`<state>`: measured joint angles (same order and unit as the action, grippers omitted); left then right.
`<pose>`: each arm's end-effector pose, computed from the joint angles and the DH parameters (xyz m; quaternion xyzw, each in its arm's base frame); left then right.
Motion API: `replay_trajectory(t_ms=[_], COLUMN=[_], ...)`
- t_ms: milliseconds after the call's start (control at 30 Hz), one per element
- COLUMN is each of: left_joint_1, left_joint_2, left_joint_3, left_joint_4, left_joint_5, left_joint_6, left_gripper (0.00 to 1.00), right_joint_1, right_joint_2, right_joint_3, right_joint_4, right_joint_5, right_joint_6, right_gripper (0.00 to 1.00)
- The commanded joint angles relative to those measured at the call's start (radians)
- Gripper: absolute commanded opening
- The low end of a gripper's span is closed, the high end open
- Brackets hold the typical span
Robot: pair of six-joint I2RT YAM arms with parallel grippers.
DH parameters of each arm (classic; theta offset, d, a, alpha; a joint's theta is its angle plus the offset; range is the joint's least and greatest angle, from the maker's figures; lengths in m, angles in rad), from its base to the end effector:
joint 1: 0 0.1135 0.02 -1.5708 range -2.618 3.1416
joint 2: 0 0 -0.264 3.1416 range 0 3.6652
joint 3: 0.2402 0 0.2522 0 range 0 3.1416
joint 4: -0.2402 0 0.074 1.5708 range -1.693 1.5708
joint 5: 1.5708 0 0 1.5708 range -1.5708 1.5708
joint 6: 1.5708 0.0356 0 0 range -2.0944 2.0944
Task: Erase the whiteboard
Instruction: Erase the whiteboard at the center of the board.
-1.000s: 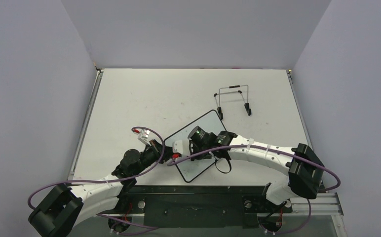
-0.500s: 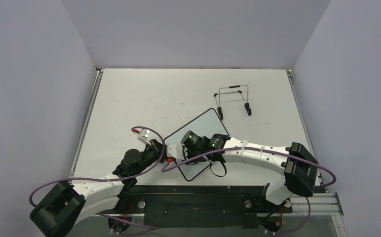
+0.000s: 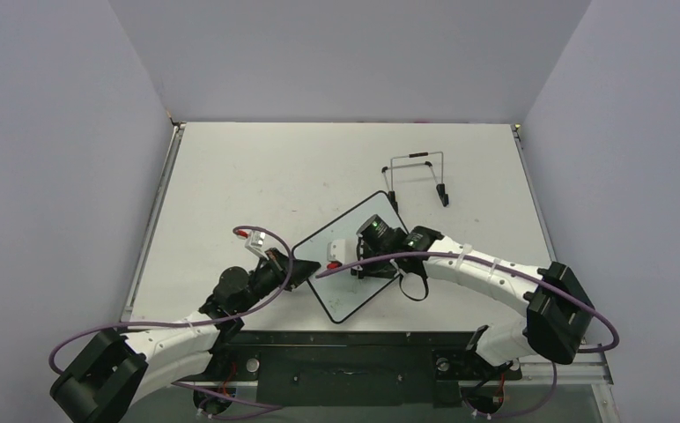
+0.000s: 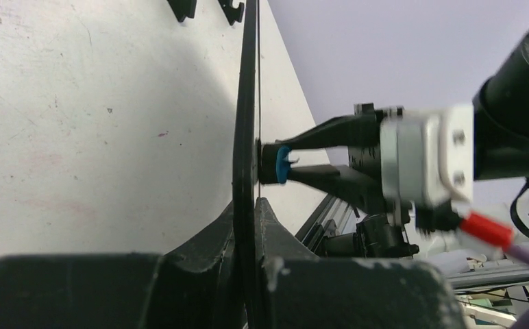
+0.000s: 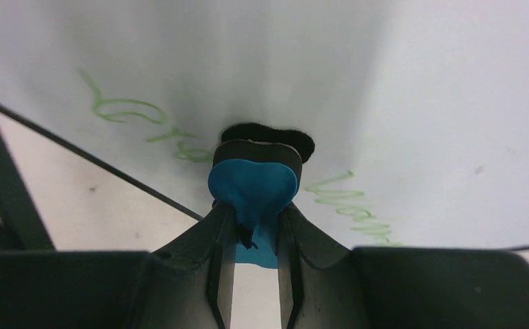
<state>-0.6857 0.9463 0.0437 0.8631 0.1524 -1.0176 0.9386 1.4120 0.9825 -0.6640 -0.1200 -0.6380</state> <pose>0.1309 -0.1141 0.1683 -0.0667 0.7177 -0.5560 0.4139 0.1598 0.2253 0.2296 -0.6978 0.6738 0.0929 0.2246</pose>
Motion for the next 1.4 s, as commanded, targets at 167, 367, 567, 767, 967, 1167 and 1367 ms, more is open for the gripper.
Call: replay_trajectory(t_ms=[167,367,567,767,967,1167,1367], left_joint_1=[-0.001,-0.001,-0.002,-0.001,-0.002,-0.002,-0.002], left_joint_2=[-0.027,-0.022,-0.012,-0.005,-0.024,-0.016,-0.017], left_joint_3=[0.033,0.037,0.045,0.042,0.033,0.034,0.033], left_joint_4=[0.208,0.21,0.209,0.222,0.213,0.224,0.223], left_joint_5=[0.02,0.016,0.023,0.027,0.024,0.025,0.019], left_joint_6=[-0.042,-0.042,-0.04,-0.045,-0.042,-0.047,-0.048], left_gripper=[0.0,0.0,0.0,0.0,0.0,0.0,0.0], right_joint_1=[-0.086,-0.014,-0.083,-0.133,-0.09,-0.062,-0.121], right_joint_2=[-0.056,-0.044,-0.038,-0.074,-0.104,-0.066,-0.058], right_joint_3=[0.031,0.022,0.028,0.007,-0.028,0.017,0.03], right_joint_4=[0.013,-0.003,0.113,0.046,-0.029,0.009,0.056], right_joint_5=[-0.068,-0.079,0.11,-0.035,-0.151,-0.088,0.012], right_joint_6=[0.037,0.007,0.098,0.052,-0.048,0.003,0.036], right_gripper=[0.0,0.0,0.0,0.0,0.0,0.0,0.0])
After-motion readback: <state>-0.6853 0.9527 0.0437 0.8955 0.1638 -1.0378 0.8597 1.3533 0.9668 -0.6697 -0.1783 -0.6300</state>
